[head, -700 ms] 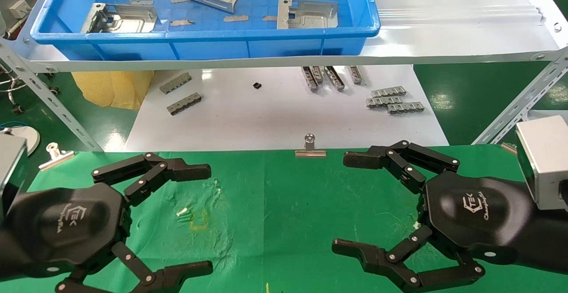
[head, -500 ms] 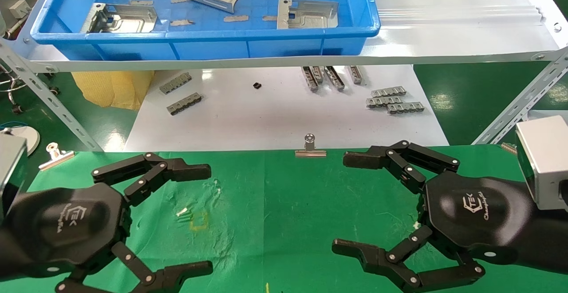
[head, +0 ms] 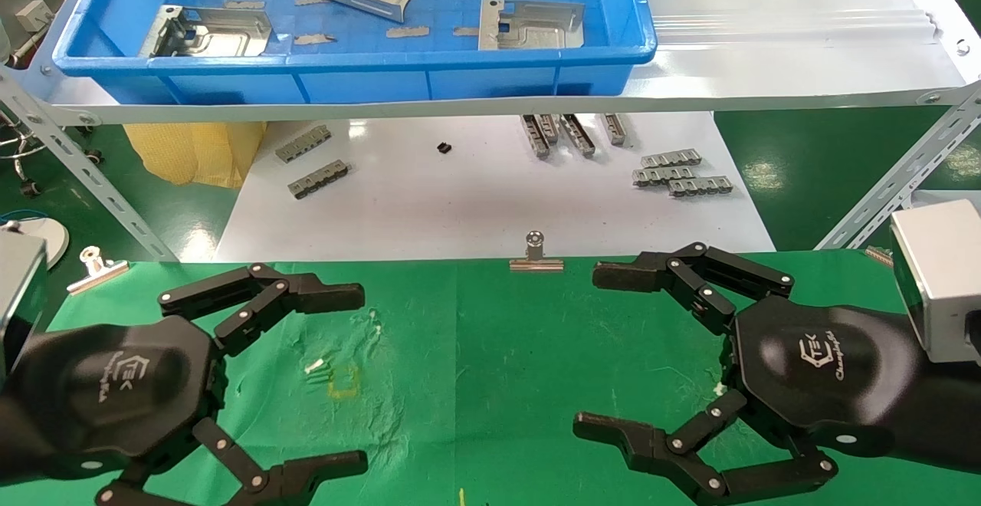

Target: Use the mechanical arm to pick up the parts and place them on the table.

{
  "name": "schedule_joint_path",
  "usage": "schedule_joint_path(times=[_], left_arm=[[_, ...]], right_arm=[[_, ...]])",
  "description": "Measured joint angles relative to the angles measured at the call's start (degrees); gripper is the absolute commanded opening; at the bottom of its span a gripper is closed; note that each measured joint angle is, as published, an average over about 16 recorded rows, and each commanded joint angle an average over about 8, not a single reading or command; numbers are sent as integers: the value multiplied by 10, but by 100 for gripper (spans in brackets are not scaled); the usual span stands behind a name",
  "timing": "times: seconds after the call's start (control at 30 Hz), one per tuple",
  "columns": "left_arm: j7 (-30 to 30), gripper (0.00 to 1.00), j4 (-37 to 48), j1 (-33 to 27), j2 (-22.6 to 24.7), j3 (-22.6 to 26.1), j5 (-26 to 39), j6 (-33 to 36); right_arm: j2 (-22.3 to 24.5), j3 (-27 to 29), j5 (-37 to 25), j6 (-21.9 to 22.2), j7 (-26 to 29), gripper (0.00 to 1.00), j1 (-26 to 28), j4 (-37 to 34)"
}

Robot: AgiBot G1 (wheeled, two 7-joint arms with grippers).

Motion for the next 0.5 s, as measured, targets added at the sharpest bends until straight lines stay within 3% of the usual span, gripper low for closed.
schedule_joint_path(times=[0.2,0.47,0.5], left_arm=[[0,100,0,0,0,0,0,0],[0,100,0,0,0,0,0,0],[0,100,0,0,0,0,0,0]], right_arm=[[0,0,0,0,0,99,0,0],[0,0,0,0,0,0,0,0],[0,0,0,0,0,0,0,0]])
